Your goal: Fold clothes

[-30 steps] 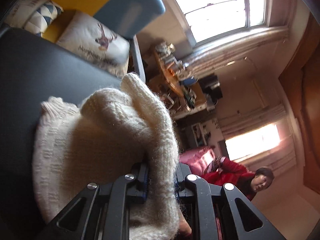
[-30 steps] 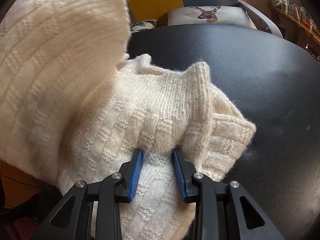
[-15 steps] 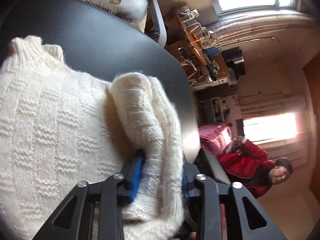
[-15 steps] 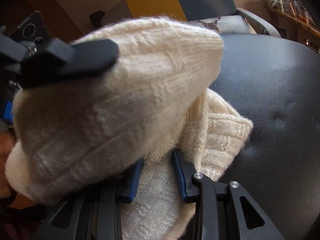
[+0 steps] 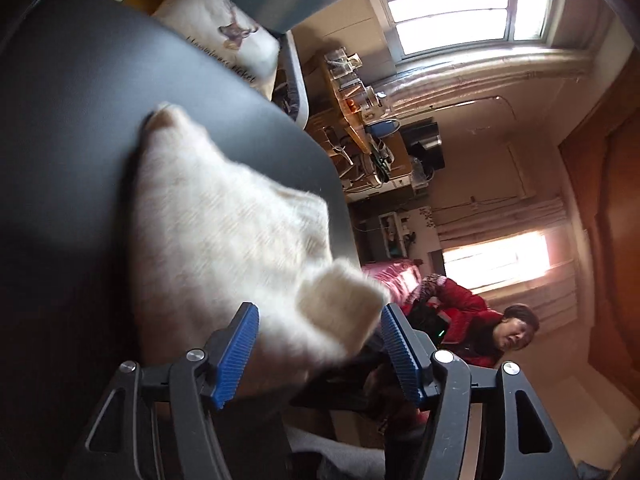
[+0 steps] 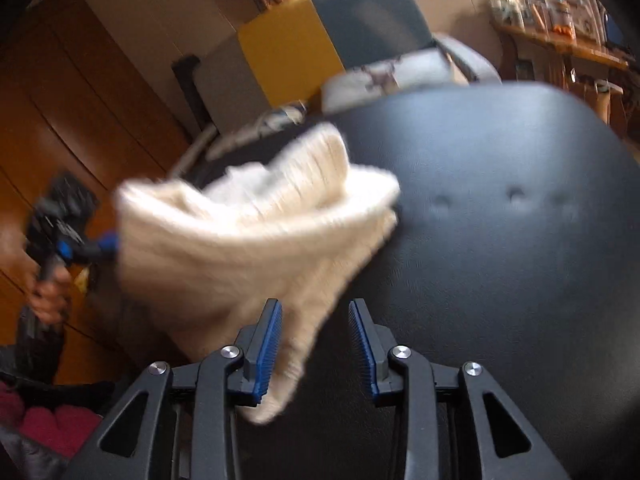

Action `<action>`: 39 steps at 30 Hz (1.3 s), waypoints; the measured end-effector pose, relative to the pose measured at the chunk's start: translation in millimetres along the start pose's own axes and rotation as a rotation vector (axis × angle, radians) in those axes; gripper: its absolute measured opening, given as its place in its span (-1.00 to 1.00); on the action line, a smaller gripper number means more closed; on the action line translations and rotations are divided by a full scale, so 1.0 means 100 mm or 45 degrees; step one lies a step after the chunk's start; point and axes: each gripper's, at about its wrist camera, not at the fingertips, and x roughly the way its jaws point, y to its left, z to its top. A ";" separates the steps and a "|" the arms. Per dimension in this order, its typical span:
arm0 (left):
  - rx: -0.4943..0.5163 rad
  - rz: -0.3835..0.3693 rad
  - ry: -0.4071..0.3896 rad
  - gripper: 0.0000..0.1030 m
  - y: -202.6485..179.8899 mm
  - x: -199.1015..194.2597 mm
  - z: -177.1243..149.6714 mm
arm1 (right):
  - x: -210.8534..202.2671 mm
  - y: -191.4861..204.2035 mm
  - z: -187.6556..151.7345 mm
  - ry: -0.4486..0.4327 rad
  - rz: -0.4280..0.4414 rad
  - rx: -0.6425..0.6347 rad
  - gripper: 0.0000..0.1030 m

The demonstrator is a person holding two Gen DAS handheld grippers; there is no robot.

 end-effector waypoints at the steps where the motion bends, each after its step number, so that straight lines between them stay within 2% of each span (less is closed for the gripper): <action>1: -0.036 -0.027 0.014 0.36 0.10 -0.04 -0.11 | -0.09 0.11 0.09 -0.031 0.059 -0.020 -0.19; 2: -0.063 -0.056 0.041 0.37 0.18 -0.04 -0.22 | -0.16 0.23 0.19 -0.060 0.118 -0.041 0.00; 3: -0.055 -0.062 0.062 0.37 0.20 -0.01 -0.32 | 0.01 0.42 0.40 -0.041 0.186 -0.078 0.12; 4: -0.028 -0.053 0.079 0.37 0.21 0.03 -0.42 | 0.07 0.50 0.51 0.014 0.227 -0.106 0.31; 5: 0.052 0.005 0.081 0.37 0.16 0.08 -0.50 | 0.13 0.57 0.61 0.070 0.266 -0.132 0.36; 6: 0.164 0.093 0.074 0.37 0.08 0.13 -0.57 | 0.20 0.64 0.67 0.148 0.282 -0.136 0.36; 7: 0.276 0.180 0.067 0.37 0.00 0.18 -0.65 | 0.11 0.77 0.63 0.207 0.261 -0.146 0.36; 9: 0.528 0.336 0.037 0.37 -0.19 0.30 -0.79 | 0.32 0.83 0.72 0.325 0.216 -0.156 0.36; 13: 0.925 0.692 0.025 0.37 -0.35 0.60 -1.01 | 0.56 0.87 0.68 0.518 0.275 -0.139 0.36; 15: 1.019 0.786 0.046 0.37 -0.31 0.72 -1.06 | 0.63 0.90 0.57 0.580 0.216 -0.177 0.27; 16: 1.046 0.839 0.050 0.37 -0.28 0.77 -1.06 | 0.69 0.91 0.51 0.613 0.192 -0.191 -0.03; 17: 1.069 0.909 0.050 0.37 -0.23 0.83 -1.06 | 0.65 0.94 0.42 0.634 0.168 -0.213 -0.49; 18: 1.078 0.951 0.055 0.37 -0.19 0.88 -1.05 | 0.60 0.97 0.33 0.654 0.144 -0.233 -0.59; 19: 1.079 0.975 0.063 0.27 -0.15 0.91 -1.03 | 0.55 0.95 0.21 0.663 0.136 -0.231 -0.65; 20: 1.075 0.993 0.058 0.04 -0.12 0.92 -1.03 | 0.54 0.92 0.11 0.668 0.121 -0.226 -0.70; 21: 1.069 0.993 0.042 -0.07 -0.10 0.92 -1.02 | 0.53 0.88 0.02 0.673 0.107 -0.220 -0.70; 23: 1.056 0.958 -0.013 -0.48 -0.13 0.84 -1.03 | 0.43 0.78 -0.14 0.625 0.111 -0.157 -0.73; 24: 1.050 0.937 -0.043 -0.53 -0.15 0.80 -1.03 | 0.36 0.74 -0.20 0.591 0.117 -0.132 -0.74; 27: 1.099 0.899 -0.091 -0.58 -0.21 0.60 -1.08 | 0.13 0.73 -0.32 0.441 0.256 -0.083 -0.75; 28: 1.119 0.887 -0.106 -0.58 -0.23 0.53 -1.10 | 0.14 0.69 -0.41 0.428 0.297 -0.073 -0.75; 30: 1.151 0.888 -0.104 -0.58 -0.23 0.44 -1.13 | 0.26 0.49 -0.67 0.489 0.298 0.022 -0.75; 32: 1.142 0.931 -0.024 -0.58 -0.05 0.51 -1.15 | 0.50 0.34 -0.98 0.591 0.213 0.060 -0.75; 33: 1.145 0.955 0.009 -0.58 0.03 0.56 -1.15 | 0.55 0.29 -1.08 0.595 0.213 0.088 -0.75; 34: 1.160 0.962 0.011 -0.58 0.06 0.57 -1.17 | 0.50 0.26 -1.08 0.567 0.234 0.117 -0.75; 37: 1.115 0.935 0.009 -0.58 0.04 0.54 -1.14 | 0.33 0.20 -1.03 0.517 0.284 0.152 -0.41; 39: 1.098 0.922 0.017 -0.58 0.03 0.54 -1.13 | 0.15 0.19 -0.92 0.482 0.282 0.140 -0.40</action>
